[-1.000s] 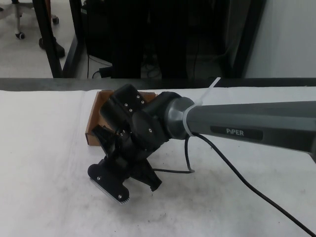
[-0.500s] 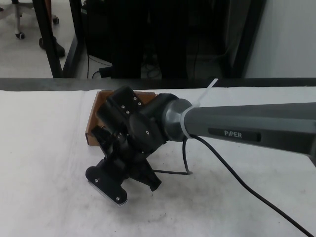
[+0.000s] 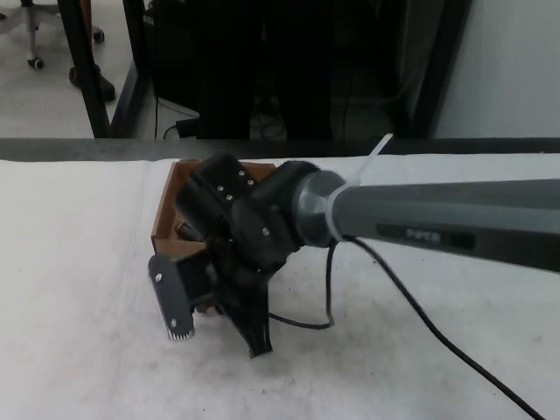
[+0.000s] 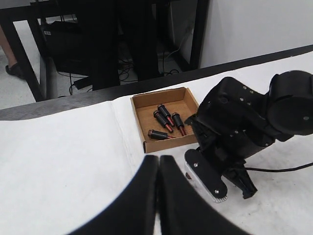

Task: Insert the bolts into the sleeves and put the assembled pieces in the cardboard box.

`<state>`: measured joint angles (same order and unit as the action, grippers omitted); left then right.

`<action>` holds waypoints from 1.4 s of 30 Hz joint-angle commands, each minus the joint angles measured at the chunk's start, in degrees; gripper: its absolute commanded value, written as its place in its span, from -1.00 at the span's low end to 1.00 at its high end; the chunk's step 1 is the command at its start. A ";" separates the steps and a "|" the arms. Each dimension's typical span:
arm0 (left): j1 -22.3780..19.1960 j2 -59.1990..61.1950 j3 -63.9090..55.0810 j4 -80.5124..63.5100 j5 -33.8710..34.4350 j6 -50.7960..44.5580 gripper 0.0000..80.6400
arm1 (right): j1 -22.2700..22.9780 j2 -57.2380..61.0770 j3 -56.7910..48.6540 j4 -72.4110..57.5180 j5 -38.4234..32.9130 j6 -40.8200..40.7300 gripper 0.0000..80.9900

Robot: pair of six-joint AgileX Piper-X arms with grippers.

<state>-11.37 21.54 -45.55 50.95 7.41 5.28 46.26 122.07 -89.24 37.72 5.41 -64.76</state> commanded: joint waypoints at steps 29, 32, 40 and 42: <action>-0.15 40.00 0.10 -10.87 8.85 -7.83 -0.34 | 0.37 -43.37 0.10 35.96 -16.87 32.40 -1.00; -0.15 45.76 -0.01 -14.53 9.01 -7.83 -0.19 | -0.94 -43.47 0.10 36.60 -16.81 32.72 -1.00; -2.55 57.40 -0.01 -16.88 8.44 -1.80 -0.13 | -5.35 -43.47 0.58 37.06 -16.71 32.70 -1.00; -3.65 59.76 -0.01 -18.13 6.32 -1.80 -0.13 | -6.68 -43.81 2.01 37.06 -16.91 32.89 -1.00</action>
<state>-13.98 79.67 -45.47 34.23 15.43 2.37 40.33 78.89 -87.54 74.38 -10.61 -32.48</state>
